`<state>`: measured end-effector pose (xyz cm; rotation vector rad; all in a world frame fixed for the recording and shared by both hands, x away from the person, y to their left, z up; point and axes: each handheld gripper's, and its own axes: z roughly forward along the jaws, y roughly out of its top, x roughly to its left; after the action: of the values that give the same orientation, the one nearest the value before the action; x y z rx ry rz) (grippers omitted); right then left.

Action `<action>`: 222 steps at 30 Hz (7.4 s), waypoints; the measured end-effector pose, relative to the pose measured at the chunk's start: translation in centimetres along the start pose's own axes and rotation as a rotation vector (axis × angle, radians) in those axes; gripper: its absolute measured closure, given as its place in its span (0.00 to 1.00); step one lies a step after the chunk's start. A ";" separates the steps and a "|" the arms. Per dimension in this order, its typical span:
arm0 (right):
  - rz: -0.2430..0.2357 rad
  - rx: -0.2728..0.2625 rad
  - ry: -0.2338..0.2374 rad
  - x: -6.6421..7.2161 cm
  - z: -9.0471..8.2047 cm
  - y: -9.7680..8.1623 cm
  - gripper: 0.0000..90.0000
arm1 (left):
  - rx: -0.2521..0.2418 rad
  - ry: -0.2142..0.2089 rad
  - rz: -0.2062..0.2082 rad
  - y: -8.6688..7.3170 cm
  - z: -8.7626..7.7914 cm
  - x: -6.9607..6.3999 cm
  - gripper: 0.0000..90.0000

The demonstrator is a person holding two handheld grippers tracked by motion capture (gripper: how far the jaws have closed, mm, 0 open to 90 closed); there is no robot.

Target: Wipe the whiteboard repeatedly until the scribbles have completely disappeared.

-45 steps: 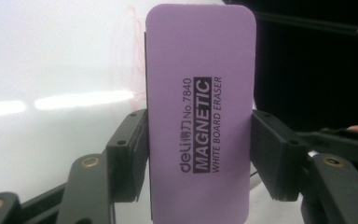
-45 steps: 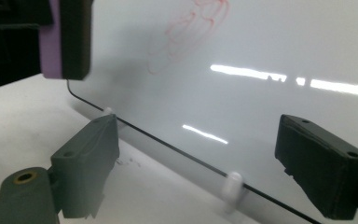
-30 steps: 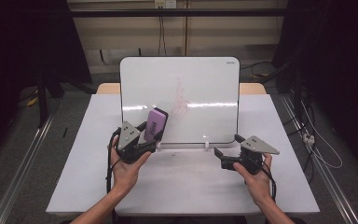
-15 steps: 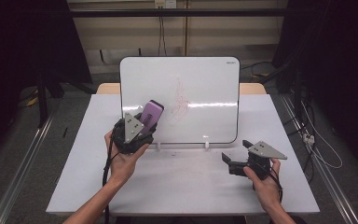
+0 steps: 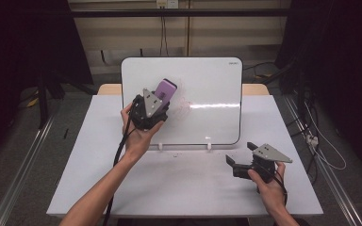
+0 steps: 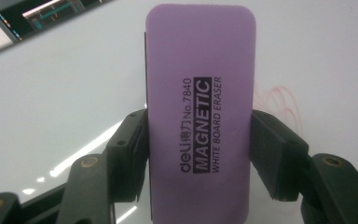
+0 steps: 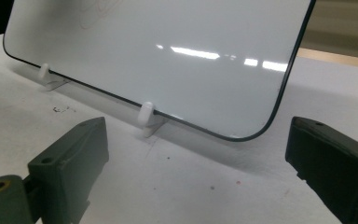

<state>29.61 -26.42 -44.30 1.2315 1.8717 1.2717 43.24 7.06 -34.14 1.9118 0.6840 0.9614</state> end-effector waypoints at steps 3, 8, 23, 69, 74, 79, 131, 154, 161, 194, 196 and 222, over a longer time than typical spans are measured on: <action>-0.003 0.000 0.000 0.1 0.0 0.0 0.06 | 0.013 0.008 -0.004 1.0 1.1 0.5 0.46; 0.001 -0.011 -0.001 0.1 -0.2 0.1 0.06 | 0.036 0.042 0.001 1.8 3.0 1.7 0.46; 0.014 -0.001 0.014 0.0 0.0 -0.1 0.06 | 0.061 0.070 0.015 3.2 5.3 1.8 0.46; 0.013 0.003 0.011 -0.4 0.2 -0.2 0.07 | 0.097 0.043 0.156 4.0 6.1 -0.4 0.46; 0.026 0.006 0.014 -0.6 0.2 -0.3 0.07 | 0.089 0.078 0.116 5.3 6.5 1.1 0.46; 0.023 0.004 0.013 -0.6 0.1 -0.3 0.07 | 0.102 0.072 0.189 4.6 6.5 -0.8 0.46; 0.020 0.006 0.020 -0.4 0.1 -0.3 0.07 | 0.069 0.069 0.134 0.0 3.6 0.6 0.46; 0.016 0.005 0.029 -0.4 0.1 -0.3 0.07 | 0.083 -0.064 0.251 -0.5 4.7 -7.8 0.46; 0.024 0.012 0.028 -0.6 0.1 -0.4 0.07 | 0.095 0.067 0.167 0.6 4.2 -2.2 0.46; 0.019 0.015 0.029 -0.4 0.3 -0.4 0.07 | 0.107 -0.035 0.231 -5.9 0.9 -5.4 0.46; 0.019 0.018 0.029 -0.4 0.4 -0.4 0.07 | 0.106 -0.007 0.196 -5.2 1.1 -3.9 0.46; 0.043 -0.032 0.064 0.6 0.9 -0.1 0.08 | 0.009 -0.135 -0.100 -5.8 -3.2 -2.2 0.46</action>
<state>30.03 -25.51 -44.74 1.2341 1.8711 1.3743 38.89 9.59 -38.97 1.9123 0.6984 0.7605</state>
